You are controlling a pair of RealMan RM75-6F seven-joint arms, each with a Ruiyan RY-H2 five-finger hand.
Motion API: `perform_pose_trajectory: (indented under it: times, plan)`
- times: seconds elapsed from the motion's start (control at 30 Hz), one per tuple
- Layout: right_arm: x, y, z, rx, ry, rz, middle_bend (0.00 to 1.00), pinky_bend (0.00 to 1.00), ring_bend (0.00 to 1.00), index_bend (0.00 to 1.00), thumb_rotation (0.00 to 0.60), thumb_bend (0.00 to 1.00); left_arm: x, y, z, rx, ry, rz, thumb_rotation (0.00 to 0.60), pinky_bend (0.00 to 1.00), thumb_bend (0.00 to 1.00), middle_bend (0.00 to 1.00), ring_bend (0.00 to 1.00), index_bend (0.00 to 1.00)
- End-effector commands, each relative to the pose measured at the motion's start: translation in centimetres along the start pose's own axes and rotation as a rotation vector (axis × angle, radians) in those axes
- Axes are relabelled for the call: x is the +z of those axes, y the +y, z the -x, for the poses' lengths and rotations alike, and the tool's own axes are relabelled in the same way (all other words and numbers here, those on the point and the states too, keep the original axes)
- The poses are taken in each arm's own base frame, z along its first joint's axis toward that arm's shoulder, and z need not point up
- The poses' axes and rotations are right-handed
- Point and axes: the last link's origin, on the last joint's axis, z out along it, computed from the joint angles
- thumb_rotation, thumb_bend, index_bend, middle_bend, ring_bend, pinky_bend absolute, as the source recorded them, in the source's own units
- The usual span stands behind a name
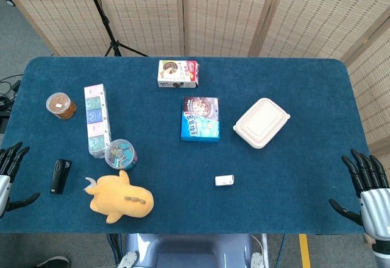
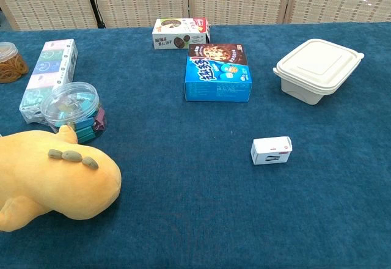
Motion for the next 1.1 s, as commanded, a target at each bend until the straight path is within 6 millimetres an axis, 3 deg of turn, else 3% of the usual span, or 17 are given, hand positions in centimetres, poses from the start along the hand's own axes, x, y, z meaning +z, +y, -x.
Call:
perform_pose_trajectory:
  times: [0.03, 0.53, 0.6, 0.67, 0.8, 0.93, 1.1]
  plan:
    - [-0.1, 0.0, 0.0, -0.001, -0.002, 0.002, 0.0, 0.0, 0.0, 0.0, 0.6, 0.0, 0.0, -0.1, 0.0, -0.002, -0.003, -0.005, 0.6, 0.0, 0.0, 0.0, 0.0, 0.0]
    - [-0.3, 0.0, -0.1, 0.005, -0.011, 0.006, 0.0, 0.0, 0.0, 0.0, 0.6, 0.0, 0.4, 0.4, 0.3, -0.057, -0.067, 0.102, 0.598, 0.0, 0.0, 0.0, 0.0, 0.0]
    - [-0.4, 0.0, -0.1, 0.009, -0.013, 0.008, 0.0, 0.0, 0.0, 0.0, 0.6, 0.0, 0.4, 0.7, 0.6, -0.085, -0.069, 0.106, 0.513, 0.0, 0.0, 0.0, 0.0, 0.0]
    - [-0.4, 0.0, -0.2, 0.011, -0.008, 0.008, 0.0, 0.0, 0.0, 0.0, 0.6, 0.0, 0.3, 1.4, 0.9, -0.175, -0.076, 0.134, 0.349, 0.0, 0.0, 0.0, 0.0, 0.0]
    - [-0.4, 0.1, -0.4, 0.018, -0.003, 0.012, 0.0, 0.0, 0.0, 0.0, 0.6, 0.0, 0.1, 2.2, 1.4, -0.254, -0.023, 0.178, 0.211, 0.0, 0.0, 0.0, 0.0, 0.0]
    - [-0.3, 0.3, -0.5, 0.026, 0.001, 0.018, 0.0, 0.0, 0.0, 0.0, 0.6, 0.0, -0.2, 3.3, 2.5, -0.273, -0.023, 0.224, 0.153, 0.0, 0.0, 0.0, 0.0, 0.0]
    - [-0.1, 0.4, -0.7, 0.037, 0.006, 0.021, 0.0, 0.0, 0.0, 0.0, 0.6, 0.0, -0.6, 7.3, 4.1, -0.327, -0.001, 0.388, 0.128, 0.0, 0.0, 0.0, 0.0, 0.0]
